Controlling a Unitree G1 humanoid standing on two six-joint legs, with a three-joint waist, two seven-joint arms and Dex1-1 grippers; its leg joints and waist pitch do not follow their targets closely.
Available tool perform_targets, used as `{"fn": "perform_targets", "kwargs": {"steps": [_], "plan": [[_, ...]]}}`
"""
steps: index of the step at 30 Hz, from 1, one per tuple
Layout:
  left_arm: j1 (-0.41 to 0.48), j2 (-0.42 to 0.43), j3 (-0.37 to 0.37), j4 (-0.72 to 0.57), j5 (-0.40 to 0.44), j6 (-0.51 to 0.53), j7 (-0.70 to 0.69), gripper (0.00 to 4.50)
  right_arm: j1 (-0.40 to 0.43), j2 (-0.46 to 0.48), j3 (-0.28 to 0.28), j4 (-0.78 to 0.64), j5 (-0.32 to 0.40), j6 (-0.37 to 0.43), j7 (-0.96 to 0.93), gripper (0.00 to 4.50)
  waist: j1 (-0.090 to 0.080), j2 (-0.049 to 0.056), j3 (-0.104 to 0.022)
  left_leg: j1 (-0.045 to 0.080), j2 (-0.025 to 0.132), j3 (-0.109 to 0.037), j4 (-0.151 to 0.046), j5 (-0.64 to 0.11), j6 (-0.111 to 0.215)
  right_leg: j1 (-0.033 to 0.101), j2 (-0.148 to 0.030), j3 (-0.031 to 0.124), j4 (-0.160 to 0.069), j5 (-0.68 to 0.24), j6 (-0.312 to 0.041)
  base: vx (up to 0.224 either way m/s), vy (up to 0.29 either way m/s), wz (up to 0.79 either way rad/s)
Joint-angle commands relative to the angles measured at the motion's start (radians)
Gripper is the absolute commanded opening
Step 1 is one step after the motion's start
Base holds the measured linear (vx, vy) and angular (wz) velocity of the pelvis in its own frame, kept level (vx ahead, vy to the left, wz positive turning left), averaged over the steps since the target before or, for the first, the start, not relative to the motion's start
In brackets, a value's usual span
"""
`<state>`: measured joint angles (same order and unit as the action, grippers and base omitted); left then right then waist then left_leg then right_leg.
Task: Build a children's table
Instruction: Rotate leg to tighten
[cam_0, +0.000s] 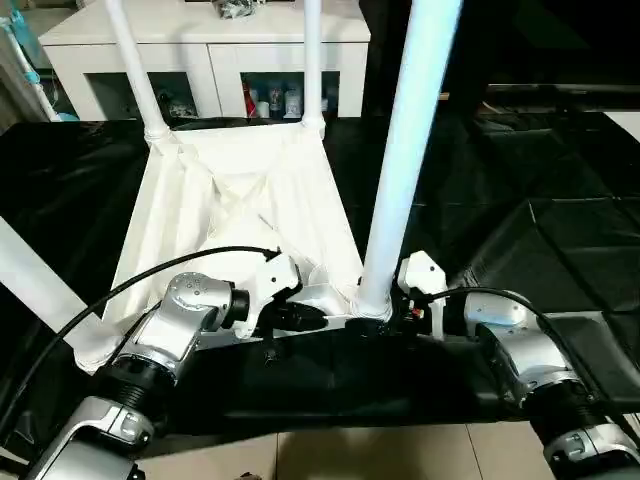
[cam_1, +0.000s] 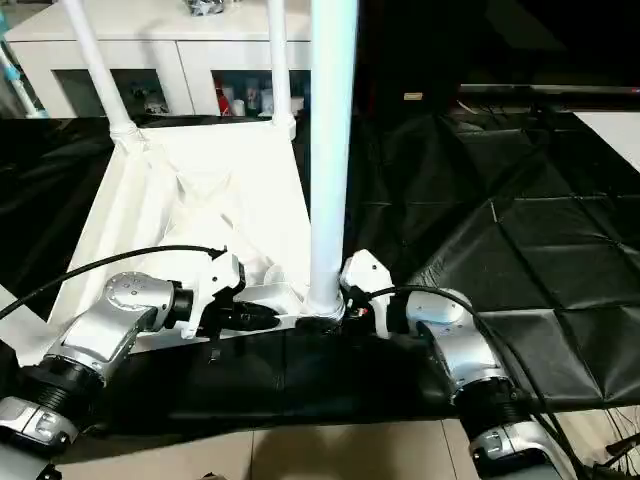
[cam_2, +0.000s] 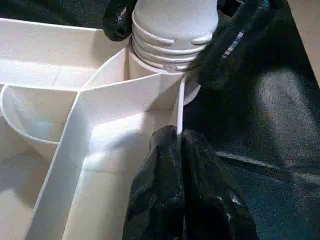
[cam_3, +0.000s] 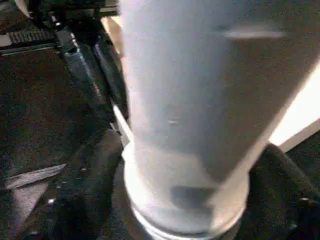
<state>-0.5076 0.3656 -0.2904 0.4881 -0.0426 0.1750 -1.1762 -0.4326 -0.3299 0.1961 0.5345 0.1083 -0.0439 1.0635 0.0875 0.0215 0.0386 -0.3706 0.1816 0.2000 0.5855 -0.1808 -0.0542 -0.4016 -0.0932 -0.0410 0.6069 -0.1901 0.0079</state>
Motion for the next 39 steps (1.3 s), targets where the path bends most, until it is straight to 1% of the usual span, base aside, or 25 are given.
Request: {"fn": "perform_targets", "kwargs": {"steps": [1, 3, 4, 6, 13, 15, 16, 17, 18, 19, 21, 23, 24, 25, 27, 28, 29, 31, 32, 33, 34, 36, 37, 38, 39], "plan": [[0.024, 0.005, -0.019, 0.043, 0.019, 0.031, 0.008, 0.00, -0.006, 0.006, 0.000, 0.006, 0.007, 0.011, 0.009, 3.19, -0.002, -0.011, -0.054, 0.012, 0.048, -0.020, -0.072, -0.242, 0.057, 0.041, -0.049, 0.034, -0.069, -0.172, -0.245, 0.000, 0.000, 0.00], [0.026, 0.005, -0.019, 0.040, 0.018, 0.033, 0.009, 0.00, -0.005, 0.006, 0.000, 0.005, 0.009, 0.012, 0.011, 3.11, -0.001, -0.010, -0.054, 0.011, 0.048, -0.021, -0.072, -0.235, 0.060, 0.041, -0.049, 0.033, -0.069, -0.167, -0.247, 0.000, 0.000, 0.00], [0.027, 0.005, -0.019, 0.039, 0.018, 0.034, 0.010, 0.00, -0.005, 0.006, 0.000, 0.005, 0.009, 0.011, 0.011, 2.93, -0.001, -0.011, -0.054, 0.011, 0.048, -0.020, -0.071, -0.232, 0.061, 0.041, -0.049, 0.033, -0.068, -0.162, -0.248, 0.000, 0.000, 0.00], [0.028, 0.006, -0.018, 0.039, 0.017, 0.034, 0.011, 0.00, -0.005, 0.006, 0.000, 0.006, 0.010, 0.012, 0.012, 2.79, -0.002, -0.011, -0.054, 0.011, 0.048, -0.020, -0.071, -0.233, 0.062, 0.041, -0.049, 0.033, -0.068, -0.162, -0.248, 0.000, 0.000, 0.00], [0.028, 0.002, -0.013, 0.040, 0.011, 0.038, 0.016, 0.00, -0.002, 0.012, 0.001, 0.011, 0.006, 0.010, 0.003, 2.73, -0.002, -0.009, -0.053, 0.012, 0.048, -0.021, -0.073, -0.243, 0.058, 0.040, -0.048, 0.033, -0.069, -0.170, -0.247, 0.000, 0.000, 0.00], [0.023, -0.008, -0.003, 0.049, 0.011, 0.035, 0.042, 0.00, -0.008, 0.025, -0.004, 0.033, -0.015, 0.005, -0.055, 2.72, -0.003, -0.007, -0.051, 0.012, 0.048, -0.020, -0.074, -0.250, 0.054, 0.039, -0.049, 0.034, -0.071, -0.179, -0.246, 0.000, 0.000, 0.00], [0.016, -0.022, 0.010, 0.062, 0.009, 0.038, 0.071, 0.00, -0.021, 0.037, -0.009, 0.068, -0.048, 0.000, -0.135, 2.72, -0.005, -0.007, -0.049, 0.011, 0.047, -0.021, -0.075, -0.262, 0.046, 0.037, -0.050, 0.034, -0.073, -0.202, -0.245, 0.000, 0.000, 0.00], [0.010, -0.030, 0.013, 0.071, 0.013, 0.040, 0.089, 0.00, -0.032, 0.049, -0.018, 0.092, -0.058, 0.013, -0.185, 2.72, -0.011, -0.009, -0.046, 0.012, 0.045, -0.023, -0.079, -0.288, 0.033, 0.037, -0.051, 0.033, -0.078, -0.247, -0.234, 0.000, 0.000, 0.00], [0.005, -0.036, 0.014, 0.077, 0.016, 0.041, 0.102, 0.00, -0.040, 0.058, -0.024, 0.111, -0.064, 0.025, -0.222, 2.72, -0.013, -0.008, -0.044, 0.012, 0.045, -0.024, -0.081, -0.303, 0.025, 0.037, -0.050, 0.033, -0.080, -0.277, -0.227, 0.000, 0.000, 0.00], [-0.007, -0.052, 0.017, 0.097, 0.022, 0.047, 0.134, 0.00, -0.054, 0.084, -0.042, 0.138, -0.066, 0.045, -0.295, 2.72, -0.021, -0.008, -0.042, 0.013, 0.043, -0.027, -0.084, -0.333, 0.011, 0.036, -0.051, 0.033, -0.084, -0.335, -0.211, 0.000, 0.000, 0.00], [-0.024, -0.075, 0.024, 0.127, 0.034, 0.048, 0.188, 0.00, -0.066, 0.115, -0.058, 0.157, -0.064, 0.066, -0.361, 2.72, -0.032, -0.008, -0.040, 0.018, 0.042, -0.028, -0.083, -0.366, -0.003, 0.029, -0.051, 0.035, -0.093, -0.395, -0.192, 0.000, 0.000, 0.00], [-0.050, -0.110, 0.033, 0.171, 0.047, 0.054, 0.262, 0.00, -0.080, 0.157, -0.073, 0.177, -0.070, 0.087, -0.454, 2.72, -0.037, -0.009, -0.040, 0.018, 0.040, -0.031, -0.085, -0.377, -0.008, 0.028, -0.052, 0.034, -0.099, -0.435, -0.170, 0.000, 0.000, 0.00], [-0.059, -0.120, 0.036, 0.184, 0.050, 0.057, 0.281, 0.00, -0.084, 0.169, -0.074, 0.182, -0.076, 0.091, -0.484, 2.72, -0.037, -0.007, -0.040, 0.021, 0.041, -0.031, -0.085, -0.383, -0.010, 0.024, -0.051, 0.035, -0.101, -0.444, -0.167, 0.000, 0.000, 0.00], [-0.098, -0.169, 0.056, 0.240, 0.058, 0.067, 0.384, 0.00, -0.110, 0.221, -0.083, 0.220, -0.094, 0.118, -0.614, 2.72, -0.040, -0.007, -0.039, 0.022, 0.040, -0.030, -0.085, -0.399, -0.013, 0.020, -0.051, 0.035, -0.103, -0.461, -0.161, 0.000, 0.000, 0.00], [-0.118, -0.191, 0.064, 0.267, 0.065, 0.062, 0.437, 0.00, -0.124, 0.248, -0.092, 0.244, -0.092, 0.130, -0.666, 2.72, -0.043, -0.007, -0.040, 0.021, 0.038, -0.034, -0.087, -0.406, -0.022, 0.020, -0.051, 0.033, -0.104, -0.480, -0.153, 0.000, 0.000, 0.00], [-0.146, -0.222, 0.082, 0.306, 0.070, 0.053, 0.518, 0.00, -0.142, 0.280, -0.095, 0.273, -0.097, 0.137, -0.727, 2.72, -0.042, -0.006, -0.042, 0.022, 0.038, -0.034, -0.086, -0.403, -0.022, 0.019, -0.051, 0.033, -0.105, -0.468, -0.151, 0.000, 0.000, 0.00], [-0.165, -0.241, 0.086, 0.331, 0.078, 0.045, 0.565, 0.00, -0.156, 0.302, -0.096, 0.294, -0.103, 0.137, -0.768, 2.72, -0.044, -0.006, -0.041, 0.022, 0.038, -0.034, -0.087, -0.403, -0.022, 0.019, -0.050, 0.033, -0.105, -0.450, -0.153, 0.000, 0.000, 0.00], [-0.186, -0.260, 0.086, 0.359, 0.088, 0.039, 0.604, 0.00, -0.170, 0.329, -0.095, 0.314, -0.113, 0.134, -0.804, 2.72, -0.041, -0.007, -0.044, 0.022, 0.038, -0.032, -0.086, -0.396, -0.014, 0.019, -0.050, 0.034, -0.105, -0.416, -0.161, 0.000, 0.000, 0.00], [-0.194, -0.267, 0.087, 0.370, 0.092, 0.038, 0.618, 0.00, -0.176, 0.339, -0.093, 0.321, -0.118, 0.133, -0.813, 2.72, -0.040, -0.006, -0.045, 0.020, 0.038, -0.032, -0.087, -0.387, -0.011, 0.021, -0.050, 0.035, -0.103, -0.399, -0.163, 0.000, 0.000, 0.00], [-0.200, -0.272, 0.088, 0.381, 0.093, 0.039, 0.625, 0.00, -0.176, 0.346, -0.088, 0.321, -0.122, 0.128, -0.810, 2.72, -0.037, -0.005, -0.048, 0.017, 0.039, -0.032, -0.087, -0.364, -0.006, 0.026, -0.050, 0.034, -0.098, -0.350, -0.171, 0.000, 0.000, 0.00], [-0.205, -0.275, 0.086, 0.389, 0.095, 0.042, 0.624, 0.00, -0.174, 0.351, -0.083, 0.317, -0.125, 0.118, -0.798, 2.72, -0.034, -0.006, -0.047, 0.015, 0.039, -0.030, -0.087, -0.351, 0.003, 0.028, -0.049, 0.035, -0.096, -0.315, -0.178, 0.000, 0.000, 0.00], [-0.207, -0.275, 0.082, 0.391, 0.097, 0.046, 0.616, 0.00, -0.170, 0.353, -0.078, 0.309, -0.125, 0.109, -0.783, 2.72, -0.032, -0.007, -0.048, 0.011, 0.039, -0.029, -0.087, -0.335, 0.012, 0.033, -0.051, 0.035, -0.092, -0.283, -0.186, 0.000, 0.000, 0.00], [-0.208, -0.274, 0.083, 0.398, 0.098, 0.044, 0.616, 0.00, -0.169, 0.355, -0.085, 0.308, -0.119, 0.109, -0.784, 3.28, -0.031, -0.006, -0.048, 0.012, 0.038, -0.028, -0.086, -0.328, 0.019, 0.032, -0.051, 0.035, -0.093, -0.279, -0.188, 0.000, 0.000, 0.00], [-0.210, -0.271, 0.082, 0.413, 0.100, 0.038, 0.610, 0.00, -0.166, 0.359, -0.098, 0.304, -0.101, 0.095, -0.773, 3.28, -0.030, -0.006, -0.047, 0.013, 0.038, -0.027, -0.086, -0.330, 0.022, 0.032, -0.052, 0.035, -0.095, -0.288, -0.187, 0.000, 0.000, 0.00], [-0.209, -0.268, 0.082, 0.418, 0.100, 0.035, 0.607, 0.00, -0.165, 0.360, -0.106, 0.301, -0.090, 0.090, -0.770, 3.42, -0.030, -0.006, -0.046, 0.013, 0.038, -0.027, -0.086, -0.333, 0.023, 0.032, -0.052, 0.035, -0.096, -0.298, -0.186, 0.000, 0.000, 0.00]]}}
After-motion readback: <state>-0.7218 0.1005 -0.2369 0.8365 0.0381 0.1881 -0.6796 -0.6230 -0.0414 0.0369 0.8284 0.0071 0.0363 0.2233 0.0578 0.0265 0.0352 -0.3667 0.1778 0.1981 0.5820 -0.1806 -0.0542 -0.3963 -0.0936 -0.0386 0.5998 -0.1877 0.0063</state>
